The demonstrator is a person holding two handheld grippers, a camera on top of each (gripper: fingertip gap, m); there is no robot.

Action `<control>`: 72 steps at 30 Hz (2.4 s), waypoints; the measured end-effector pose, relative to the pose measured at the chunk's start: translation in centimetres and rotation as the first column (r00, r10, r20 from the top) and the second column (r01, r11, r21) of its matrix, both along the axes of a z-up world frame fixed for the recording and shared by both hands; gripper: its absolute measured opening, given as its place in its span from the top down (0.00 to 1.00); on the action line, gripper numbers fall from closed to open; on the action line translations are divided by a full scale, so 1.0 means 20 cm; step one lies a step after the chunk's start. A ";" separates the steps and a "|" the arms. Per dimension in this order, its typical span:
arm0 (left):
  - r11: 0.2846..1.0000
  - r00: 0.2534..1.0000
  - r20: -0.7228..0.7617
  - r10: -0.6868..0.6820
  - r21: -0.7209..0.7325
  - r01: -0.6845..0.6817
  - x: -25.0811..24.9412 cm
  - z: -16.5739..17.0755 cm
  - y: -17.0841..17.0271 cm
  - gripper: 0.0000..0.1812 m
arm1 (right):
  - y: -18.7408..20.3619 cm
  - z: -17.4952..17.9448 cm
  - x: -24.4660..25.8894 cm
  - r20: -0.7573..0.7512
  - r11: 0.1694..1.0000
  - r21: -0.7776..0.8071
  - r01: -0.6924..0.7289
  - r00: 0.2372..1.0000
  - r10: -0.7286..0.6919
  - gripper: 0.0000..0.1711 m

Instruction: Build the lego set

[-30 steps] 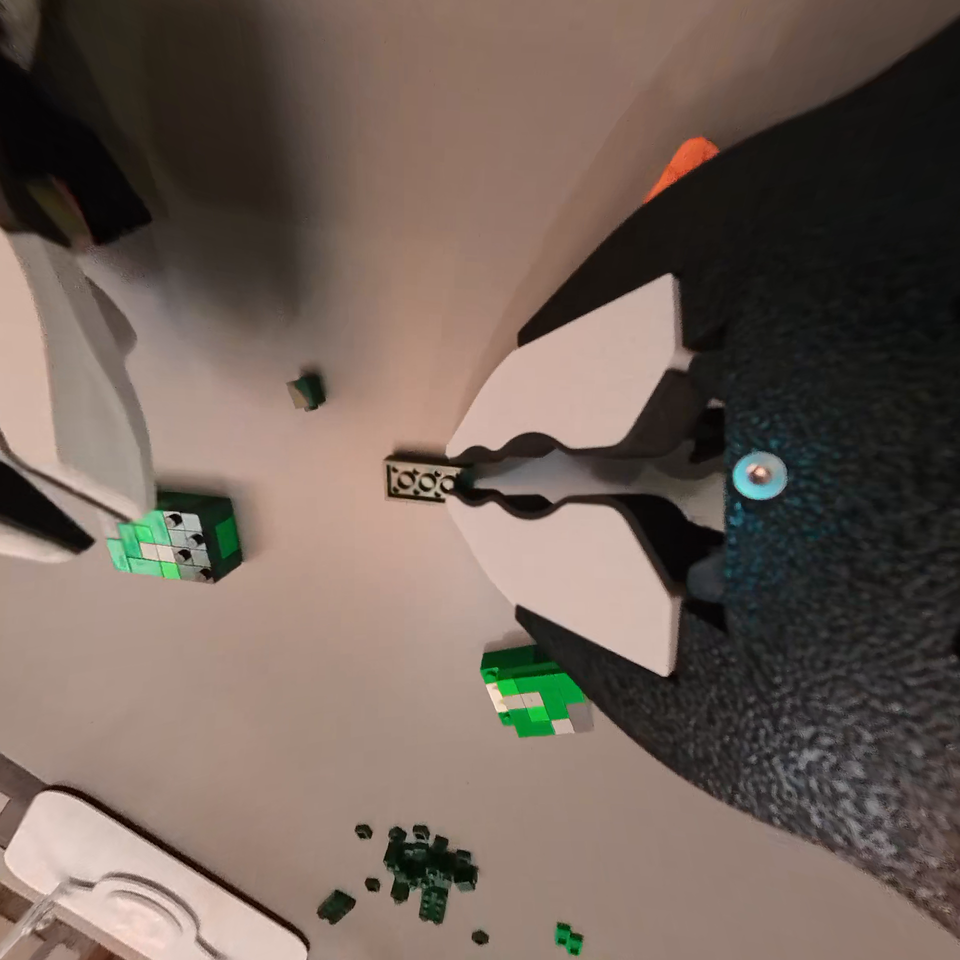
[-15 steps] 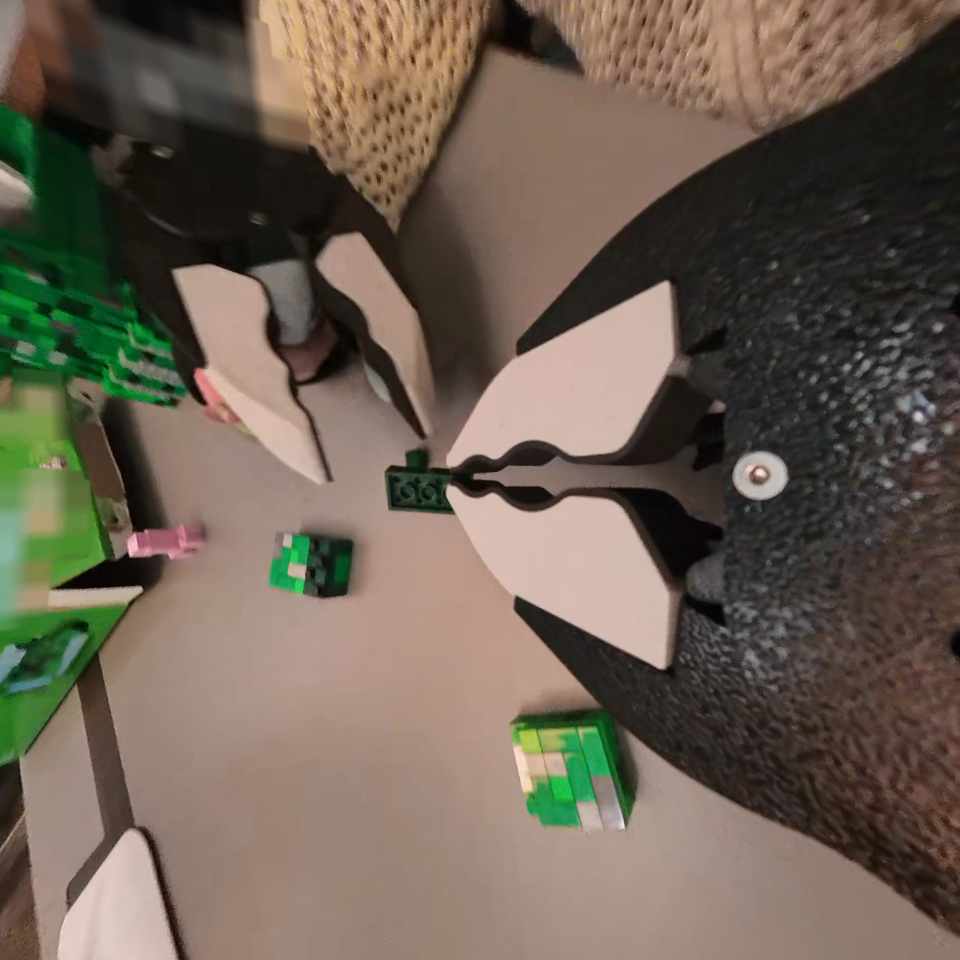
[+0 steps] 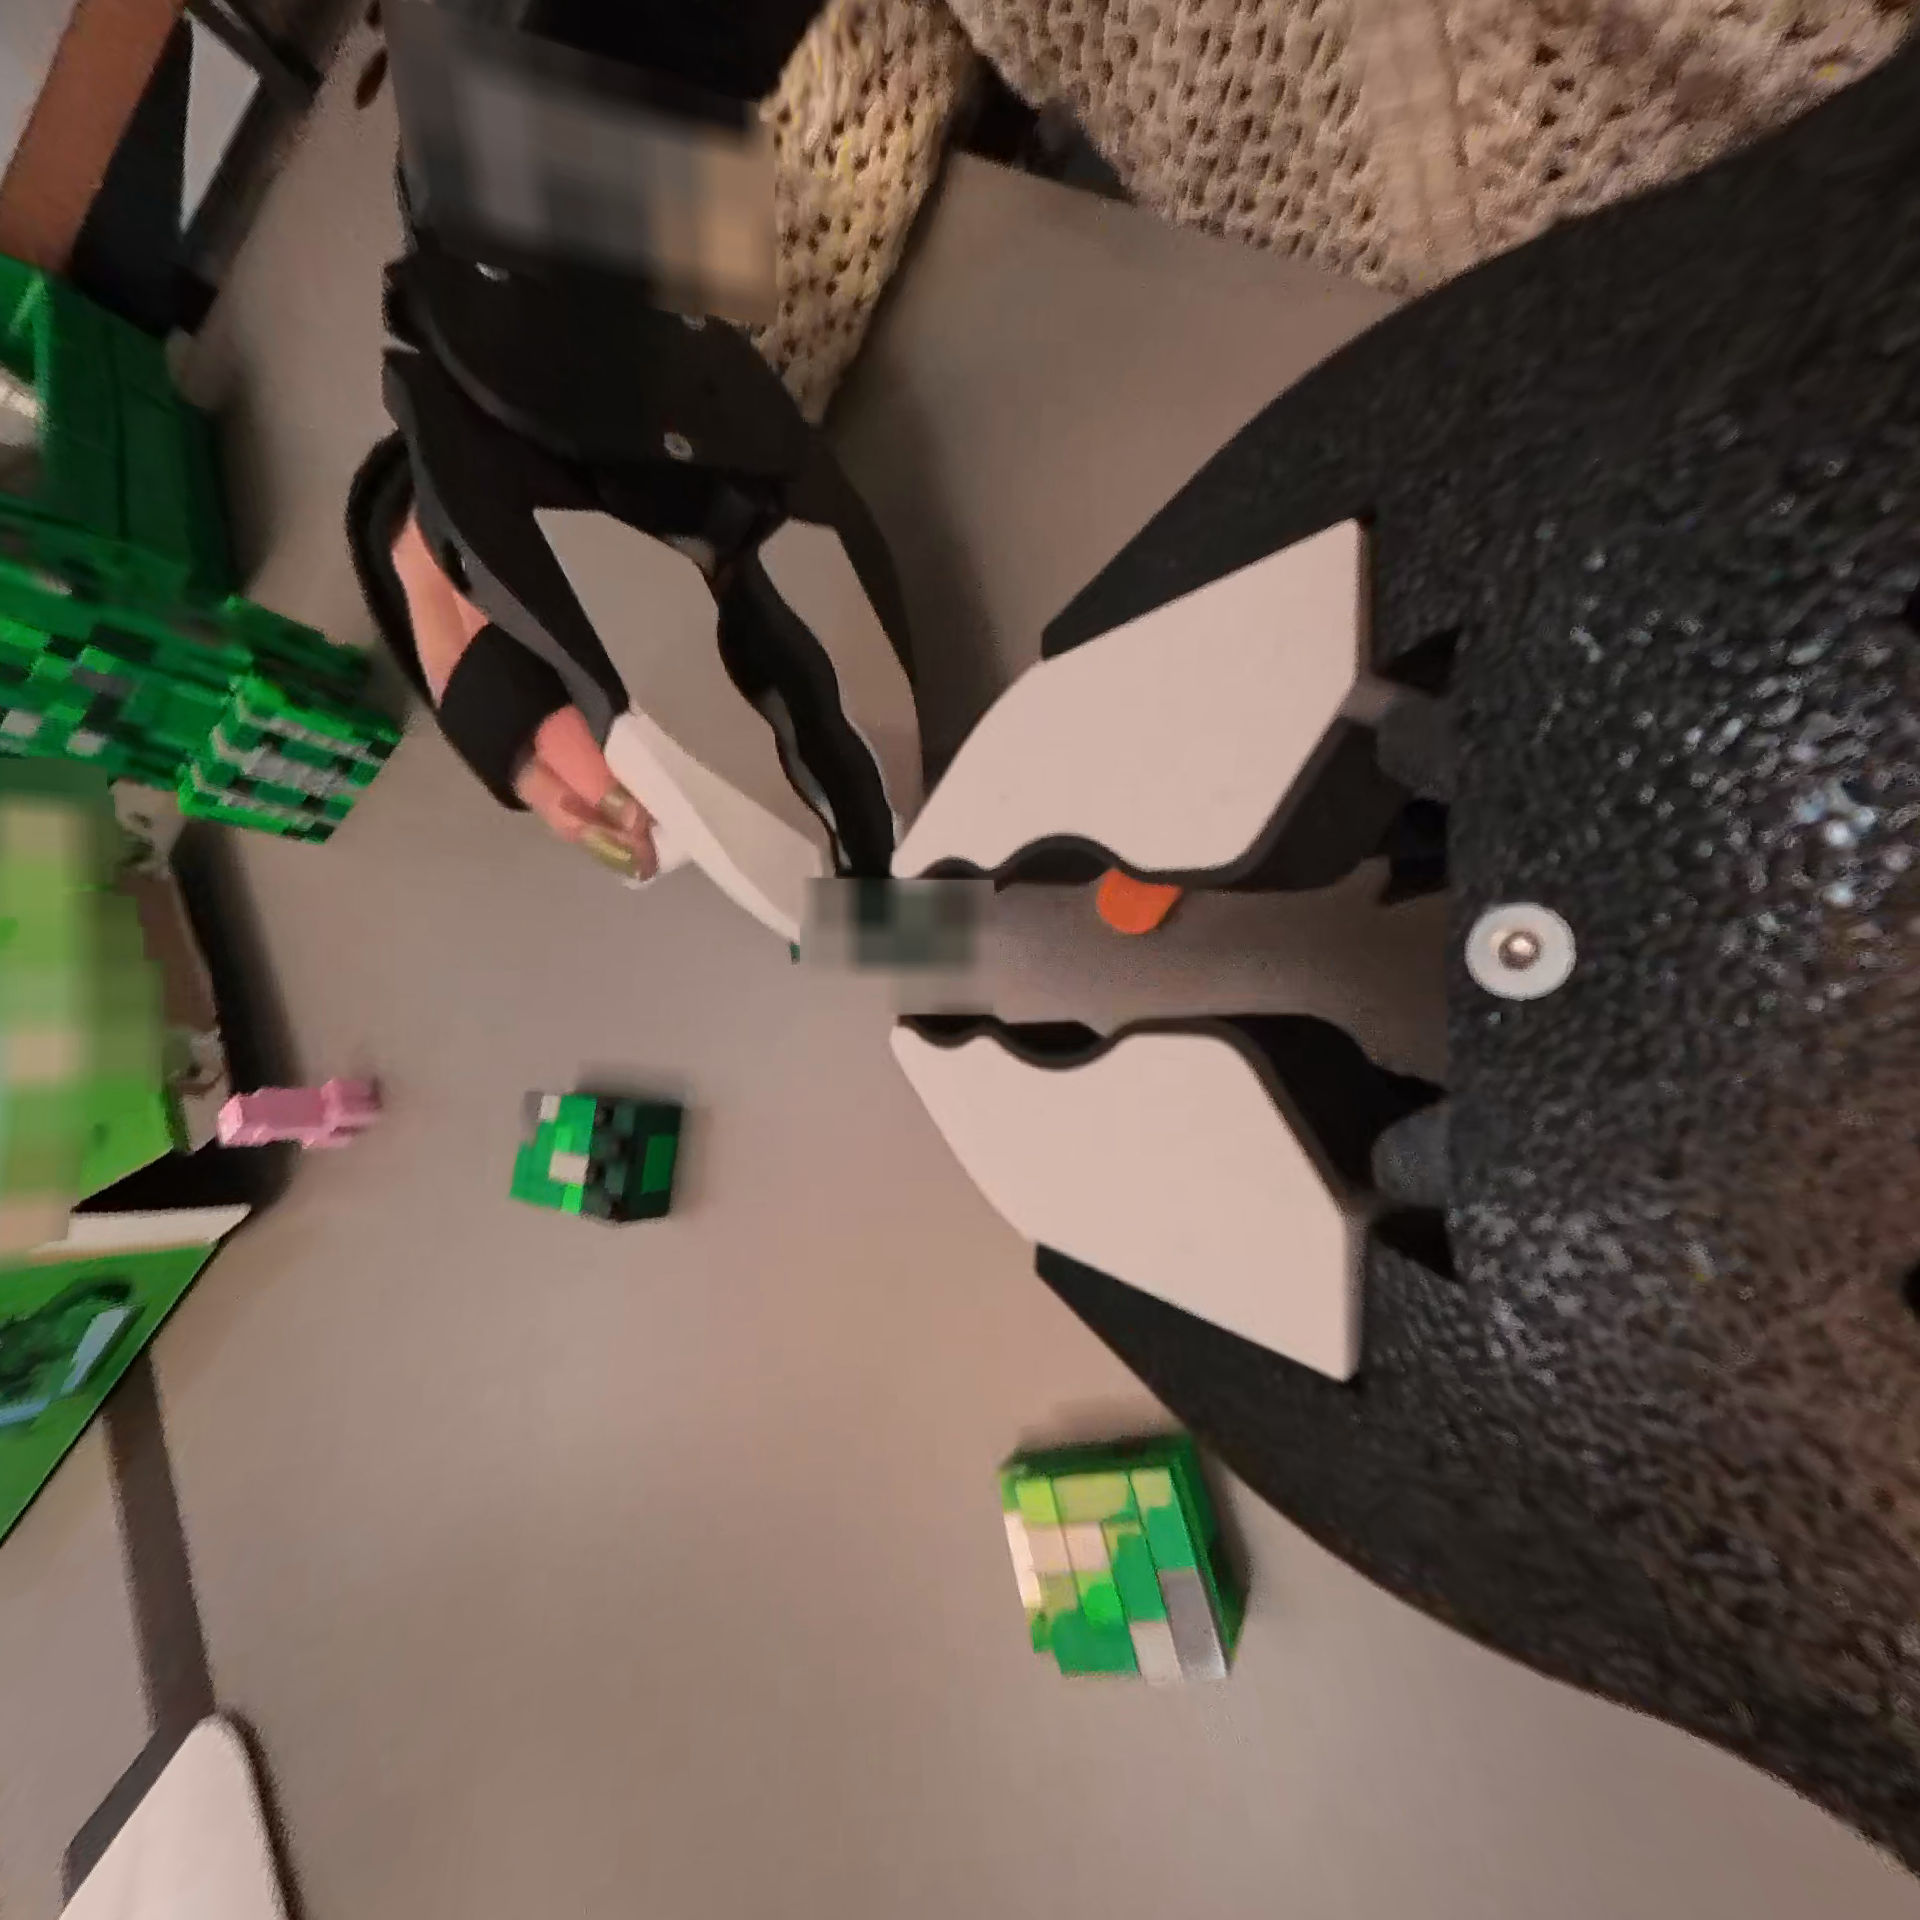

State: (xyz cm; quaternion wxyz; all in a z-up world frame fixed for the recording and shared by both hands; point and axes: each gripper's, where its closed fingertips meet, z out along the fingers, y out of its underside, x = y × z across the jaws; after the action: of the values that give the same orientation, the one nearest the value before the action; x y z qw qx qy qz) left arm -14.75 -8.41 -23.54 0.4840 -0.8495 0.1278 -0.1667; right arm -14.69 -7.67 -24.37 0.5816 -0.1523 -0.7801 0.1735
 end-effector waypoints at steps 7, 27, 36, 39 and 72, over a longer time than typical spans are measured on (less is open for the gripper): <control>0.993 0.977 -0.212 -0.029 0.107 0.052 -0.01 0.02 -0.02 0.79 | -0.06 0.02 0.03 0.113 0.929 -0.366 -0.058 0.988 0.107 0.95; 0.912 0.853 -0.509 -0.112 0.289 0.292 0.11 0.05 -0.08 0.95 | -0.12 0.04 0.09 0.189 0.789 -0.604 -0.110 0.942 0.276 0.95; 0.919 0.852 -0.508 -0.123 0.265 0.291 0.11 0.05 -0.08 0.96 | -0.11 0.06 0.09 0.155 0.796 -0.594 -0.115 0.955 0.254 0.93; 0.925 0.851 -0.511 -0.121 0.254 0.284 0.10 0.05 -0.08 0.96 | -0.11 0.04 0.09 0.156 0.818 -0.562 -0.121 0.956 0.249 0.90; 0.878 0.962 -0.231 -0.148 0.418 0.235 0.20 0.25 -0.07 0.95 | -0.10 0.24 0.21 -0.025 0.480 -0.830 -0.285 0.878 0.478 0.95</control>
State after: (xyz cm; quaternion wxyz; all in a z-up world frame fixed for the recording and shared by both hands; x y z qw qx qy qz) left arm -10.77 -9.87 -18.50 0.6303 -0.7127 0.2920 -0.0978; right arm -10.46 -9.64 -19.47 0.3057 -0.2404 -0.6819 0.6195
